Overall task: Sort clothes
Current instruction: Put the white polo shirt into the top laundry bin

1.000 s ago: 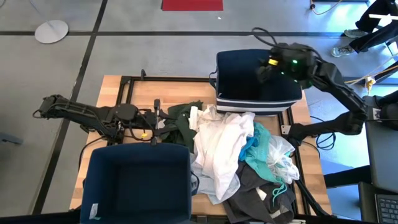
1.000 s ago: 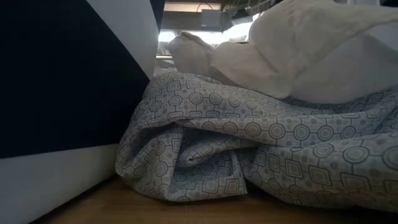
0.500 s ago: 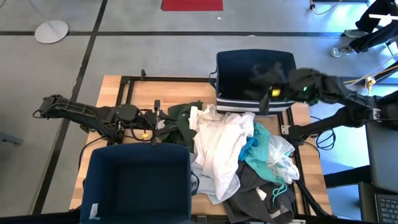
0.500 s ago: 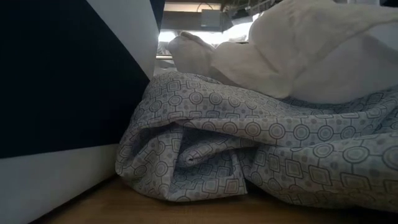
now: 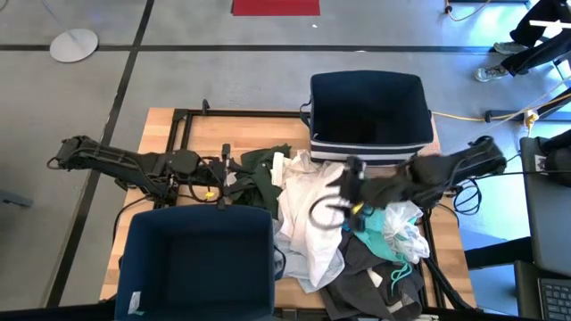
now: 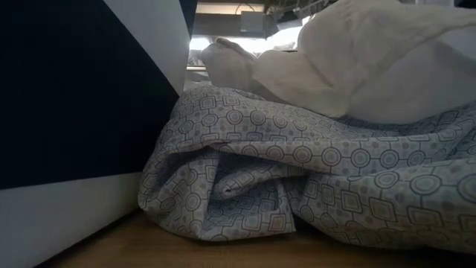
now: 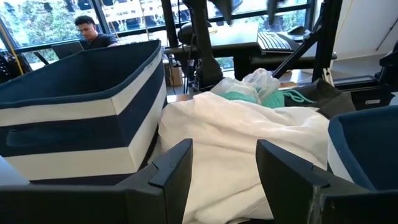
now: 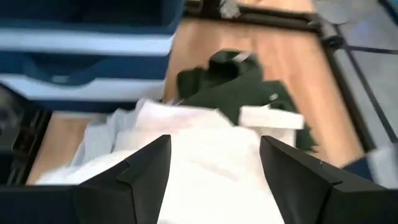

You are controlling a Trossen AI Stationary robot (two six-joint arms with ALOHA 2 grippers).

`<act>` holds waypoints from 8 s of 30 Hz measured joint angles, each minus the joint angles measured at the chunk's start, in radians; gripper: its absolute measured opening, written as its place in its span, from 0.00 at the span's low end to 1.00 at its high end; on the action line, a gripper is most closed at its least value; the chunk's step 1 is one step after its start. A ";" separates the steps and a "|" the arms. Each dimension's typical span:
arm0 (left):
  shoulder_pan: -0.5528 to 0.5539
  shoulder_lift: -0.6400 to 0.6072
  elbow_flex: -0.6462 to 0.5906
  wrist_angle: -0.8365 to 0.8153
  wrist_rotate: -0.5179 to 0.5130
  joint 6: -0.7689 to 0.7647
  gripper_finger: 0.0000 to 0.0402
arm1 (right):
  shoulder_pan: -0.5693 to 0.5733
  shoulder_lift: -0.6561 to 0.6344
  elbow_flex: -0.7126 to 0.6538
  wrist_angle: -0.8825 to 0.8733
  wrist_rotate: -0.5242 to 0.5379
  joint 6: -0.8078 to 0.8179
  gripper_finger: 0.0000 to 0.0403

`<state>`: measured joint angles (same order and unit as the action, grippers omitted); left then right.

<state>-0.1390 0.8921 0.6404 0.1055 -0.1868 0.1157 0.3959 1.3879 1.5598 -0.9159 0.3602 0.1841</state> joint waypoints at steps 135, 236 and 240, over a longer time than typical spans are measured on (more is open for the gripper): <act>0.000 0.000 0.000 -0.014 0.000 0.007 0.41 | -0.135 0.189 0.593 0.042 0.749 -0.799 0.02; 0.000 0.026 0.001 -0.011 0.000 -0.001 0.41 | -0.105 0.075 0.304 -0.385 0.216 0.023 0.54; 0.000 0.026 0.001 -0.010 0.000 0.001 0.41 | -0.012 0.093 0.206 -0.274 0.223 0.000 0.54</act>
<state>-0.1387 0.9180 0.6411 0.0952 -0.1867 0.1165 0.3840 1.4805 1.7660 -1.1901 0.5835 0.1837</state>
